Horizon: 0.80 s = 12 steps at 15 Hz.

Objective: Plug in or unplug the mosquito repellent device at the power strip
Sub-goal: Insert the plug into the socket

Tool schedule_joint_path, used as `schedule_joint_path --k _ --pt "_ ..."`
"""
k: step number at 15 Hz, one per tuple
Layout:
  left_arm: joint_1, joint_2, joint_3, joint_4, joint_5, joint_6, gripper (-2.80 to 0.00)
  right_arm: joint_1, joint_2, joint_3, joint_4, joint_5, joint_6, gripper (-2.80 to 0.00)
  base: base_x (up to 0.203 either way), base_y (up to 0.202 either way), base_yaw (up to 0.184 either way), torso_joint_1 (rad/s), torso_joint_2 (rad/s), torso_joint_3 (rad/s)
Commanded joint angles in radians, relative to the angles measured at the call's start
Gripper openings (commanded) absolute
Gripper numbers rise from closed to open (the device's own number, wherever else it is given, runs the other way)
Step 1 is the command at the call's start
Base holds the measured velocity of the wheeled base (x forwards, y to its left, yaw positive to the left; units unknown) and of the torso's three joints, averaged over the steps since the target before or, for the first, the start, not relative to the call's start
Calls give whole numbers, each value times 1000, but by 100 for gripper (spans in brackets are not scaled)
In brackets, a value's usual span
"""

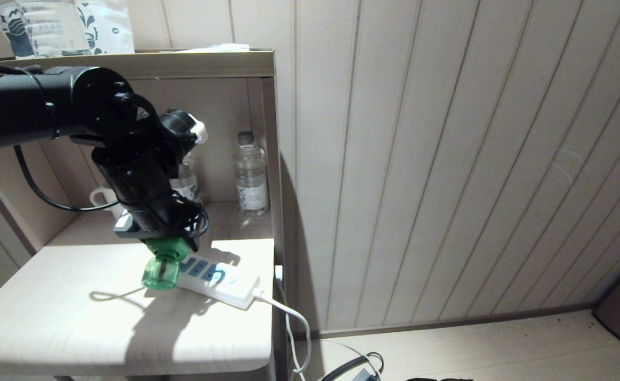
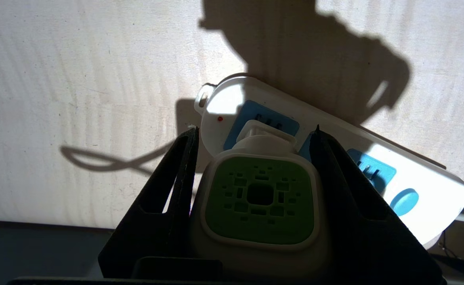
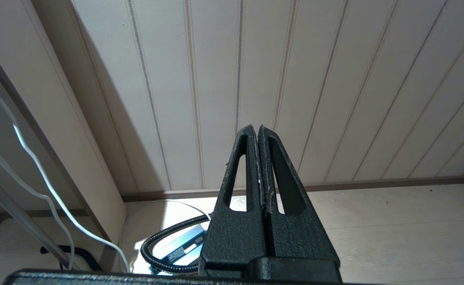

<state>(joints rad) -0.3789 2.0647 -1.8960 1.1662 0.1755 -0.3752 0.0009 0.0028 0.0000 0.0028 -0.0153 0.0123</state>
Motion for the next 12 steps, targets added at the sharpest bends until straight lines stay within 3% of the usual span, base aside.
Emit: schedule_joint_path --k 1,6,12 --pt "2 21 0 9 2 -1 -280 2 0 0 0 0 0 -280 0 0 0 0 0 0" --pt "2 14 0 12 4 22 -280 1 0 0 0 0 0 -280 0 0 0 0 0 0" --pt "8 31 0 8 4 110 -280 1 0 0 0 0 0 -280 0 0 0 0 0 0"
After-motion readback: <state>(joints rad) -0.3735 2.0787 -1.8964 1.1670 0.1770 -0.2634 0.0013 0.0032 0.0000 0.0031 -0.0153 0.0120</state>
